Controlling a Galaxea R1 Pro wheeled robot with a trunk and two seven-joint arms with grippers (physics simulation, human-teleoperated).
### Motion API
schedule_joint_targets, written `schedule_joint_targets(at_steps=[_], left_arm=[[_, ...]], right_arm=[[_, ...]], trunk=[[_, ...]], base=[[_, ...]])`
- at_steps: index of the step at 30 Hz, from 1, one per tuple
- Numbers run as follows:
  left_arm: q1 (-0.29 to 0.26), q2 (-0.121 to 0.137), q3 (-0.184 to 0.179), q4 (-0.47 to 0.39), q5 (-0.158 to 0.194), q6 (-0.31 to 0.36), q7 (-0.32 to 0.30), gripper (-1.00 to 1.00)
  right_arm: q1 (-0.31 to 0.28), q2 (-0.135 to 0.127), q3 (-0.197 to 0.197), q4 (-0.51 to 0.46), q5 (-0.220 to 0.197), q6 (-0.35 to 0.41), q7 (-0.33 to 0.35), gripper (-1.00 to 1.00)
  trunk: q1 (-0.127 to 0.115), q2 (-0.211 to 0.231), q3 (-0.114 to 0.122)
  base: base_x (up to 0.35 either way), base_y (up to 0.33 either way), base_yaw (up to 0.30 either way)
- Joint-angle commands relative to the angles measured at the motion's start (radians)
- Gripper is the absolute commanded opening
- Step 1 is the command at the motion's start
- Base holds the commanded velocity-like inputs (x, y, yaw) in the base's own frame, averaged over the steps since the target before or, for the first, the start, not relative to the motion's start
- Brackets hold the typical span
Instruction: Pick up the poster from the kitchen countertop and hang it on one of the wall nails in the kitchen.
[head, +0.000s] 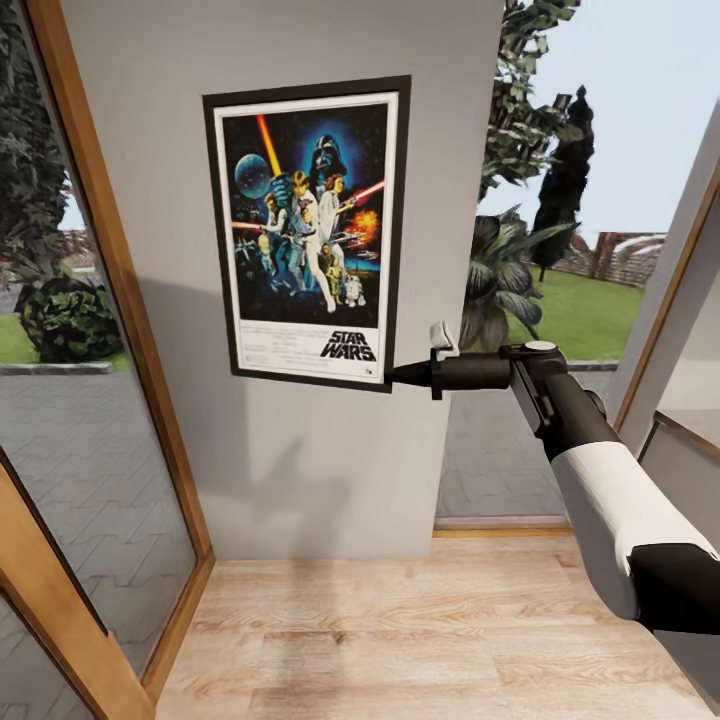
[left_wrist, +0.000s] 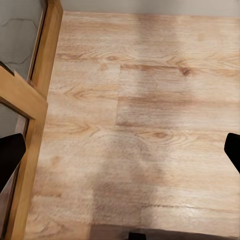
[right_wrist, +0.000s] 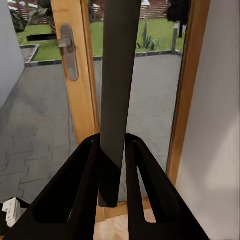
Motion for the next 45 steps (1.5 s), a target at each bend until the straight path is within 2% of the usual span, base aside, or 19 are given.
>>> schedule_joint_targets(at_steps=[1, 20, 45], left_arm=[[0.000, 0.000, 0.003, -0.002, -0.002, 0.005, -0.007, 1.00], [0.000, 0.003, 0.005, -0.002, -0.002, 0.005, -0.007, 1.00], [0.000, 0.004, 0.006, -0.002, -0.002, 0.005, -0.007, 1.00]], right_arm=[[0.000, -0.001, 0.001, -0.001, -0.002, 0.013, 0.002, -1.00], [0.000, -0.001, 0.001, -0.001, -0.004, 0.013, -0.004, -1.00], [-0.001, -0.001, 0.002, -0.009, -0.005, 0.013, -0.003, -1.00]], trunk=[[0.000, -0.001, -0.001], [0.000, -0.001, -0.001], [0.000, -0.001, -0.001]], base=[[0.000, 0.000, 0.000], [0.025, 0.003, 0.000], [0.239, 0.137, 0.000]])
